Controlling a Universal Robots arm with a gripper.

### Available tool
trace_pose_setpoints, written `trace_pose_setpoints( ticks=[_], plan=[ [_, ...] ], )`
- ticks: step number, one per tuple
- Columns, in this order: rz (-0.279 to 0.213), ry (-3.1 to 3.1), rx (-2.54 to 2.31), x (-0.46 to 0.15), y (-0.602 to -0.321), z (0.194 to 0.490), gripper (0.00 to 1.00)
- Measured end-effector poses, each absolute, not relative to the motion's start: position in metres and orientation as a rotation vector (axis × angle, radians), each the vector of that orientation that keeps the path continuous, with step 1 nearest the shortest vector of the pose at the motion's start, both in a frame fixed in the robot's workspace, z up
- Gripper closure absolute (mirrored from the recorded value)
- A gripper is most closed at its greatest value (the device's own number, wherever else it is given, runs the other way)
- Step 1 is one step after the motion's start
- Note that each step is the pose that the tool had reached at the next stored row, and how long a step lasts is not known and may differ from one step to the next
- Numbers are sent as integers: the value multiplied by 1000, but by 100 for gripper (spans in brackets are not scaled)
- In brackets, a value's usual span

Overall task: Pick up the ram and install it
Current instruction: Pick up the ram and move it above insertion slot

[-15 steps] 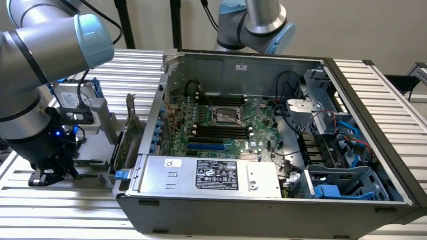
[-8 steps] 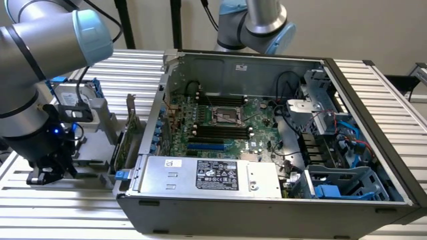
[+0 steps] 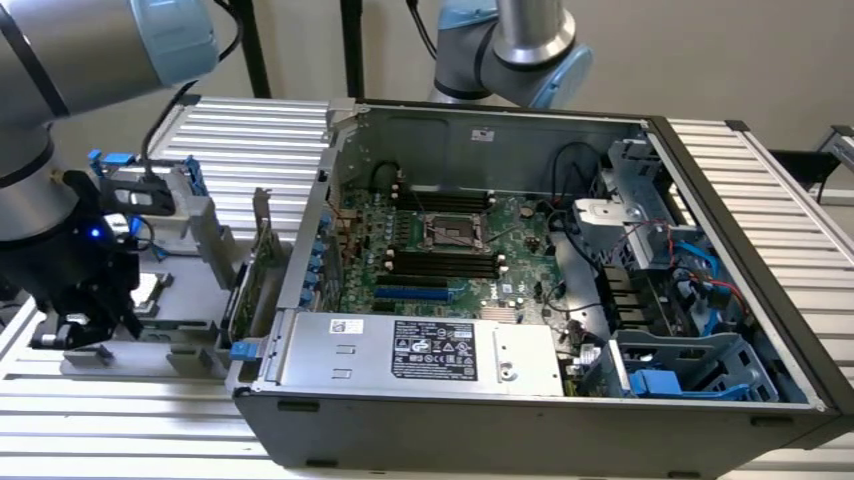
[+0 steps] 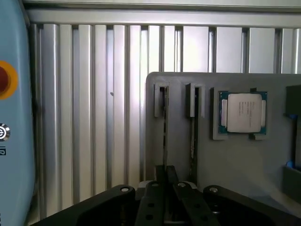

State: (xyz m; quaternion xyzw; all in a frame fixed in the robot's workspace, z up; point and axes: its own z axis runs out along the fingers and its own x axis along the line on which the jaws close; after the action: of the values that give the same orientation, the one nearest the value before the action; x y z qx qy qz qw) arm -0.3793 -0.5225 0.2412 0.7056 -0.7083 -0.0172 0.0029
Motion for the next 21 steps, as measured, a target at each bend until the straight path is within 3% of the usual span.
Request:
trace_pose_setpoints(
  ticks=[21],
  plan=[
    [-59, -2215, 2224, -330, -523, 336, 87]
  ],
)
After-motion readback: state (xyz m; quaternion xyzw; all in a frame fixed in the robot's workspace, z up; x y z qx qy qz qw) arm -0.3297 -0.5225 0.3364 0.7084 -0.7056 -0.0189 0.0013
